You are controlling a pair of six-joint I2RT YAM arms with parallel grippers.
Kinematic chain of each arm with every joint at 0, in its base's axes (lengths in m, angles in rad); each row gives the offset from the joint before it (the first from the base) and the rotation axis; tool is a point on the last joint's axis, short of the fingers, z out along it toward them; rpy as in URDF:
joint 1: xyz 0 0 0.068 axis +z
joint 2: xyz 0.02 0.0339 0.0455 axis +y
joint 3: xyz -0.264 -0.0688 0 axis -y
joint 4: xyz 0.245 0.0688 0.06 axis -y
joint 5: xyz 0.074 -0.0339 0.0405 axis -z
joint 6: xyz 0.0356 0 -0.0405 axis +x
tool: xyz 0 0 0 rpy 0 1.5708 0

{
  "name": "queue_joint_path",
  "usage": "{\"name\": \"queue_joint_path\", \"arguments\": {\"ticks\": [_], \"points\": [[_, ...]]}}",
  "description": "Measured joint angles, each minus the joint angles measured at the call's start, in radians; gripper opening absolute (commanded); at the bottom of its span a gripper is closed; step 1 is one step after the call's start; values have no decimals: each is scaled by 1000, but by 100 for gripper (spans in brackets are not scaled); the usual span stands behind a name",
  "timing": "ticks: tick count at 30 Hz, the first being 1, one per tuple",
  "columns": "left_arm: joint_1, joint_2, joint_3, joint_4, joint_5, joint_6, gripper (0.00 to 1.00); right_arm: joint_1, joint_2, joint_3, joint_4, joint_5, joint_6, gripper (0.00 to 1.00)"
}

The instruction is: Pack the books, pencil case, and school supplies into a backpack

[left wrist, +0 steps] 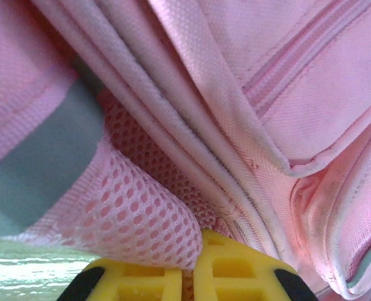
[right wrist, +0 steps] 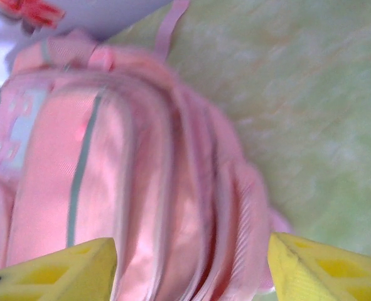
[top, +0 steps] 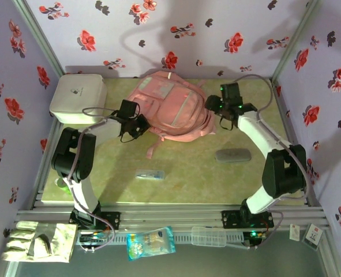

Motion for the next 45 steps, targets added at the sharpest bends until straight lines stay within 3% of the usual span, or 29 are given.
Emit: {"name": "queue_joint_path", "arguments": {"ticks": [10, 13, 19, 25, 34, 45], "points": [[-27, -6, 44, -32, 3, 5, 0, 409, -8, -122, 1, 107, 44, 45], [-29, -6, 54, -39, 4, 5, 0, 475, 17, -121, 39, 134, 43, 37], [-39, -6, 69, -45, 11, 8, 0, 489, 176, -77, 80, 148, 43, 28], [-40, -8, 70, -45, 15, 8, 0, 489, 275, -18, 90, 166, 31, 28], [-41, -8, 71, -45, 16, 9, 0, 491, 348, 95, 64, 274, 18, 28], [-50, -8, 71, -37, 18, 12, 0, 497, 379, 142, -4, 360, 19, 14]]}}
